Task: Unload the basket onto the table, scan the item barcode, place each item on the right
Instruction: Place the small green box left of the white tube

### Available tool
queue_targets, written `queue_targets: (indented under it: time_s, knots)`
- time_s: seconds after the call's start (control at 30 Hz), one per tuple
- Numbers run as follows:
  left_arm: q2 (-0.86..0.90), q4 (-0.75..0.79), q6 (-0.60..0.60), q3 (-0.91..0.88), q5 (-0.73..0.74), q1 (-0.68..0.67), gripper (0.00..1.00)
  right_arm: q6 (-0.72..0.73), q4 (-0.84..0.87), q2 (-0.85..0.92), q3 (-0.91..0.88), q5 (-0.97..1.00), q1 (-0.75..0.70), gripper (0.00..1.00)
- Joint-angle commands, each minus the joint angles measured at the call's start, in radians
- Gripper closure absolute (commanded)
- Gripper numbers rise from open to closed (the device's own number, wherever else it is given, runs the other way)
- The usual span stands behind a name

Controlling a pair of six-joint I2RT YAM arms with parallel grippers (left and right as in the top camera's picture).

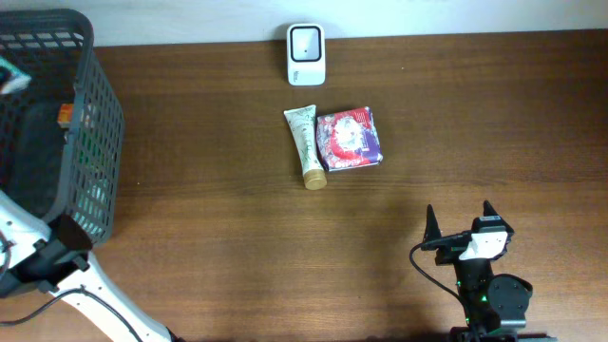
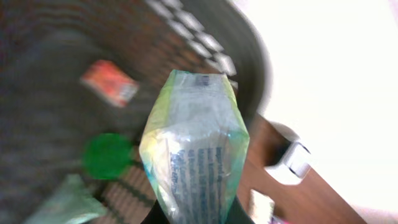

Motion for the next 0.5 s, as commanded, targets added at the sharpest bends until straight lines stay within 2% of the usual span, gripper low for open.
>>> queue_targets:
  time_s: [0.0,0.13,0.2,0.33,0.4,0.47]
  knots:
    - [-0.027,-0.003,0.159,0.010,0.297,-0.109,1.00,-0.004,-0.002,-0.006,-0.008,0.002,-0.006,0.01]
    - [-0.027,-0.003,0.254,0.010,0.283,-0.314,1.00,-0.004,-0.002,-0.006,-0.008,0.002,-0.006,0.01]
    - [-0.026,-0.003,0.266,0.002,0.102,-0.424,1.00,-0.004,-0.002,-0.006,-0.008,0.002,-0.006,0.01]
    - [-0.026,-0.003,0.266,-0.092,-0.158,-0.624,1.00,-0.004,-0.002,-0.006,-0.008,0.002,-0.006,0.01]
    - [-0.026,-0.003,0.264,-0.214,-0.337,-0.734,1.00,-0.004,-0.002,-0.006,-0.008,0.002,-0.006,0.01]
    - [-0.024,0.008,0.201,-0.378,-0.504,-0.835,1.00,-0.004,-0.002,-0.006,-0.008,0.002,-0.006,0.01]
